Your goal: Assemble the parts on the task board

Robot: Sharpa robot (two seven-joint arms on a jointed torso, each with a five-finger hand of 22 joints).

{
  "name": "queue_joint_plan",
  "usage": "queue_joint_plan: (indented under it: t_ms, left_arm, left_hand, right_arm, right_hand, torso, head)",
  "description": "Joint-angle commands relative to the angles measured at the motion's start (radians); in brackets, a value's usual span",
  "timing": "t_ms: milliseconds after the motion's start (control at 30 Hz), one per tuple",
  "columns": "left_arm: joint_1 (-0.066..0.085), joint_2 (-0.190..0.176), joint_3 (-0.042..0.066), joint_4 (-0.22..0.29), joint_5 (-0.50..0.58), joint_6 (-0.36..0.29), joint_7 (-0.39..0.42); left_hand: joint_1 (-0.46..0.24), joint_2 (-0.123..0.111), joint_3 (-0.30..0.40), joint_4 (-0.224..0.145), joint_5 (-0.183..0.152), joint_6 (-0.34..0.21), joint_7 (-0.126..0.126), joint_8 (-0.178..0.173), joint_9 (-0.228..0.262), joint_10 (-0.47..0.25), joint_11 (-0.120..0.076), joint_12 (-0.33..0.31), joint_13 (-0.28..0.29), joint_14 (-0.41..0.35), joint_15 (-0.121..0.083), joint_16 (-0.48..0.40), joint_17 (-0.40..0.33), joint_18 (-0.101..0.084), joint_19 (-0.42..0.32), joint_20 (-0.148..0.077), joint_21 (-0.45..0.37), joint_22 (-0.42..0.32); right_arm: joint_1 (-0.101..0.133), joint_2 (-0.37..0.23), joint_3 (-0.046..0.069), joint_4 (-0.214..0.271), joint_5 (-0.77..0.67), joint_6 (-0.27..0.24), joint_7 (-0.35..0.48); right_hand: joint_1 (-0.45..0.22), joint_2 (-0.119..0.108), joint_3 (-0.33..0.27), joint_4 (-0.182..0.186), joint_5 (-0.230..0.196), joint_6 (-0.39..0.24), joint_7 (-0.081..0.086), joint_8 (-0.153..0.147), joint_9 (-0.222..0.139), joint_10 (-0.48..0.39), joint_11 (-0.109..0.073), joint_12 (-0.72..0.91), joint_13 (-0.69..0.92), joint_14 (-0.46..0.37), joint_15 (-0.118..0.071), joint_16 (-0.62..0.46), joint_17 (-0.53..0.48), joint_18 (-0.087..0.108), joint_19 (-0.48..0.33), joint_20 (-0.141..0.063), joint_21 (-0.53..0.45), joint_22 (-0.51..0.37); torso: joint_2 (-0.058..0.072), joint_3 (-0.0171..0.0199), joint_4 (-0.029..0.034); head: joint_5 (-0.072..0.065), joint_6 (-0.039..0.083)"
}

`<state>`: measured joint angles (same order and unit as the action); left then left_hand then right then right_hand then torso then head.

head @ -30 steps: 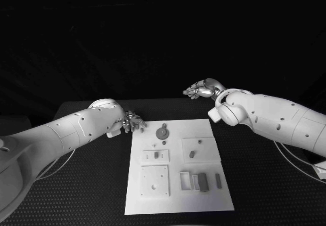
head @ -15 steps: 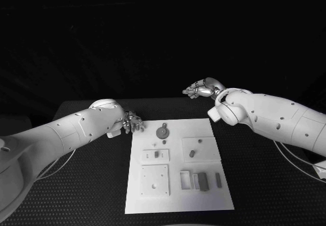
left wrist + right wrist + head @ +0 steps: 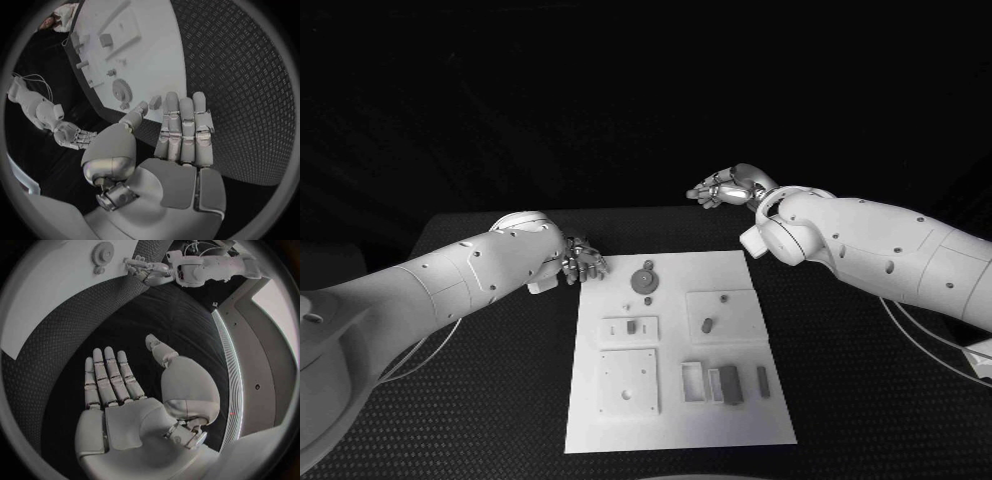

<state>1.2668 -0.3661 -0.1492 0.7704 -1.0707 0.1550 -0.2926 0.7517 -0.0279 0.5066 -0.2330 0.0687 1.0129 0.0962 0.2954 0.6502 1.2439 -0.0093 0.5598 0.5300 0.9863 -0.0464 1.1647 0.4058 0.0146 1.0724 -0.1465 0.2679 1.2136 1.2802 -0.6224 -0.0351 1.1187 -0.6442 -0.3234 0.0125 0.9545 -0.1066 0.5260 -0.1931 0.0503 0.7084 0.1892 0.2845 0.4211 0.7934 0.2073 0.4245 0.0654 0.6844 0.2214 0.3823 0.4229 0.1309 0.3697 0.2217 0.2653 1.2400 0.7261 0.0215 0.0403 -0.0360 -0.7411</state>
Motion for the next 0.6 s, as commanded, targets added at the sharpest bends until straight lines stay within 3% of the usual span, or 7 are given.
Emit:
queue_joint_plan:
  t_ms: [33,433,467,500,600]
  left_arm:
    - [0.0,0.003,0.0,0.001,0.012,-0.001,0.01]
    - [-0.001,0.005,0.0,-0.003,0.042,-0.008,0.011]
    - [-0.001,0.005,0.0,-0.003,0.042,-0.006,0.011]
    - [-0.001,0.006,0.001,-0.003,0.042,-0.004,0.01]
    - [-0.001,0.008,0.001,-0.007,0.042,-0.006,0.003]
  left_hand:
    - [0.011,0.005,0.005,-0.005,0.004,0.006,0.0,0.002,-0.002,0.007,0.0,-0.006,-0.002,0.009,-0.001,-0.005,-0.002,-0.004,0.008,0.002,-0.007,0.001]
    - [0.072,0.068,0.028,-0.028,0.007,0.008,0.001,0.006,-0.01,0.018,0.001,-0.027,-0.003,0.013,0.0,-0.012,-0.002,-0.006,0.01,0.003,-0.014,0.007]
    - [0.081,0.072,0.032,-0.031,0.009,0.009,0.001,0.007,-0.011,0.02,0.001,-0.029,-0.003,0.014,0.0,-0.012,-0.002,-0.006,0.012,0.003,-0.014,0.008]
    - [0.102,0.066,0.057,-0.026,-0.01,0.011,0.0,0.008,-0.013,0.023,0.0,-0.032,-0.002,0.016,-0.001,-0.012,-0.001,-0.006,0.015,0.002,-0.015,0.008]
    - [0.127,0.075,0.083,-0.019,0.003,0.02,-0.003,0.014,-0.014,0.032,-0.002,-0.035,0.0,0.022,-0.001,-0.011,0.0,-0.007,0.02,0.001,-0.015,0.012]
  right_arm:
    - [0.0,0.002,0.0,0.0,-0.001,0.014,0.01]
    - [0.0,0.003,0.0,0.0,-0.001,0.016,0.007]
    - [0.0,0.003,0.0,-0.001,-0.001,0.017,0.006]
    - [0.0,0.003,0.0,-0.001,-0.001,0.017,0.006]
    - [0.0,0.004,0.0,-0.001,-0.001,0.018,0.006]
  right_hand:
    - [0.005,-0.009,0.0,0.007,0.0,-0.009,0.039,0.003,-0.001,0.006,-0.002,-0.006,0.001,-0.002,0.007,-0.005,-0.002,-0.015,-0.006,0.001,-0.006,0.001]
    - [0.006,-0.009,0.001,0.007,0.0,-0.01,0.04,0.004,-0.002,0.01,-0.001,-0.013,0.001,-0.003,0.008,-0.007,-0.005,-0.014,-0.002,0.0,-0.006,0.006]
    - [0.006,-0.009,0.001,0.007,0.0,-0.01,0.04,0.004,-0.002,0.01,-0.001,-0.013,0.001,-0.003,0.008,-0.007,-0.006,-0.014,-0.002,0.0,-0.006,0.006]
    - [0.006,-0.009,0.001,0.007,0.0,-0.01,0.041,0.004,-0.002,0.01,-0.001,-0.013,0.001,-0.003,0.008,-0.007,-0.006,-0.014,-0.001,0.0,-0.006,0.007]
    - [0.006,-0.009,0.001,0.007,0.0,-0.01,0.041,0.005,-0.002,0.011,-0.001,-0.014,0.001,-0.003,0.008,-0.007,-0.006,-0.014,0.0,-0.001,-0.006,0.007]
  torso:
    - [0.0,0.0,0.0002]
    - [0.0,0.0002,-0.0004]
    - [0.0,0.0001,-0.0004]
    - [0.0,-0.0001,-0.0006]
    - [0.0,-0.0005,-0.0004]
  head:
    - [0.0,-0.001]
    - [0.002,-0.002]
    - [0.002,-0.002]
    - [0.001,-0.003]
    - [0.001,-0.003]
